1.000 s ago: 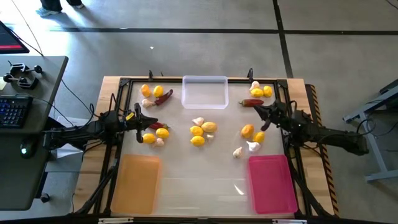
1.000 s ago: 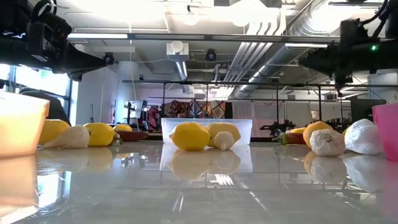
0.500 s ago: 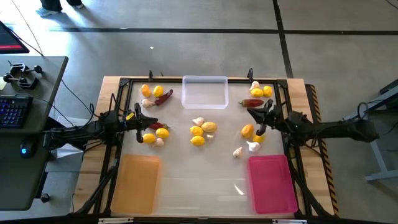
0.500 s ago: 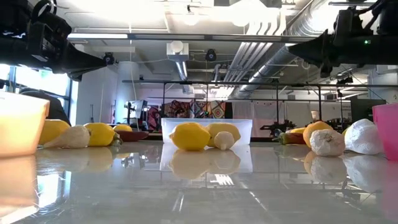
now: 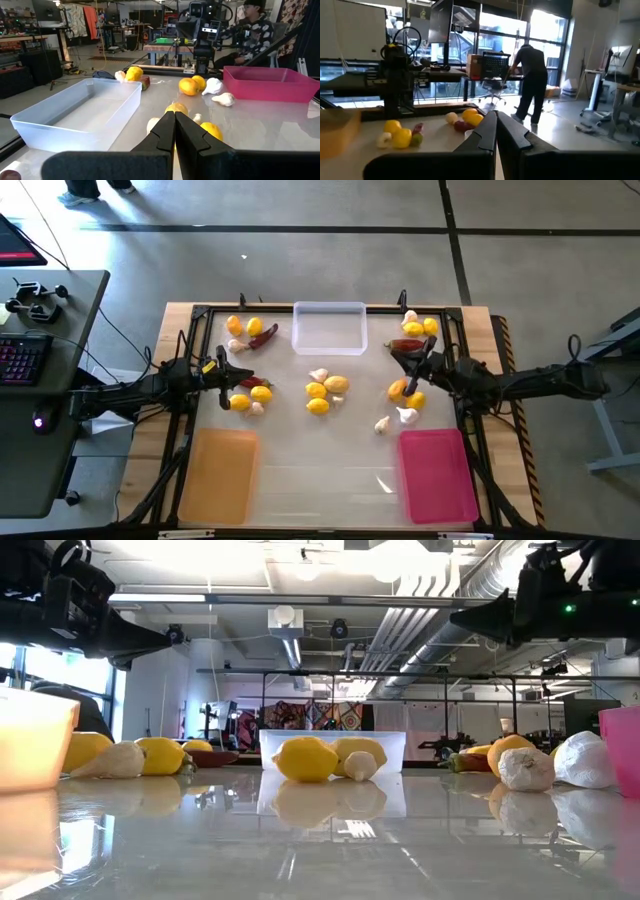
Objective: Sort produce into baskets
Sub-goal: Put the bottom right lemon into the transparent bin
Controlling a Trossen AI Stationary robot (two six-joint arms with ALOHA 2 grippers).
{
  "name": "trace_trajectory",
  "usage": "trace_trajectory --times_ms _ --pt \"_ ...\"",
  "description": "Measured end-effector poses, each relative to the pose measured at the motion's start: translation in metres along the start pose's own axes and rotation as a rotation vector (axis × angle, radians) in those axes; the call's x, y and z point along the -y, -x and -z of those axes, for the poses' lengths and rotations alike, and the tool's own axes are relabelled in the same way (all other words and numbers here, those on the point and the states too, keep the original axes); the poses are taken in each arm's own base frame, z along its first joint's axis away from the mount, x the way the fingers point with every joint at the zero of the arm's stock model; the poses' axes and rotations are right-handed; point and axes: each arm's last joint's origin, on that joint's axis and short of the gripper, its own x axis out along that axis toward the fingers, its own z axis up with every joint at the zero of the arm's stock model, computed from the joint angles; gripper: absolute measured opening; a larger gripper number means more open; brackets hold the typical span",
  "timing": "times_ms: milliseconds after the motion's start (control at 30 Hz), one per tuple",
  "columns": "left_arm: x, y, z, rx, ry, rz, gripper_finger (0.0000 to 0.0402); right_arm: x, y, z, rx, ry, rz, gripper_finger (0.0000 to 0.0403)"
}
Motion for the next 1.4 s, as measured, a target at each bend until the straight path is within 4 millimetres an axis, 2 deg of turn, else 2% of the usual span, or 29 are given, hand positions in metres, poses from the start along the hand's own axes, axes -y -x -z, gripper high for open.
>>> trace_trajectory --times_ms 233,467,600,667,833,933,1067,1200,1400 --pt "0.000 0.000 0.000 0.000 0.000 0.001 0.0000 0.002 -0.002 0.001 -0.013 -0.011 0.029 0.0000" --pt "0.000 0.000 0.000 0.000 0.000 0.000 0.0000 -0.004 0.000 0.004 -0.047 -0.063 -0.008 0.0000" --pt "0.000 0.000 0.000 0.000 0.000 0.000 0.0000 -0.012 0.003 0.021 -0.221 -0.161 -0.050 0.0000" --pt "0.000 0.000 0.000 0.000 0.000 0.000 0.0000 -0.014 0.003 0.023 -0.242 -0.166 -0.030 0.0000" --pt "0.000 0.000 0.000 0.000 0.000 0.000 0.0000 -0.016 -0.006 0.016 -0.291 -0.137 -0.030 0.0000" --pt "0.000 0.000 0.000 0.000 0.000 0.000 0.0000 -0.019 -0.012 0.010 -0.406 -0.116 -0.064 0.0000" --pt "0.000 0.000 0.000 0.001 0.000 0.000 0.0000 -0.019 -0.018 0.006 -0.547 -0.159 0.000 0.0002" --pt "0.000 0.000 0.000 0.000 0.000 0.000 0.0000 -0.020 -0.025 0.009 -0.628 -0.087 0.058 0.0020" --pt "0.000 0.000 0.000 0.000 0.000 0.000 0.0000 -0.018 -0.045 0.004 -0.774 0.027 0.103 0.0087"
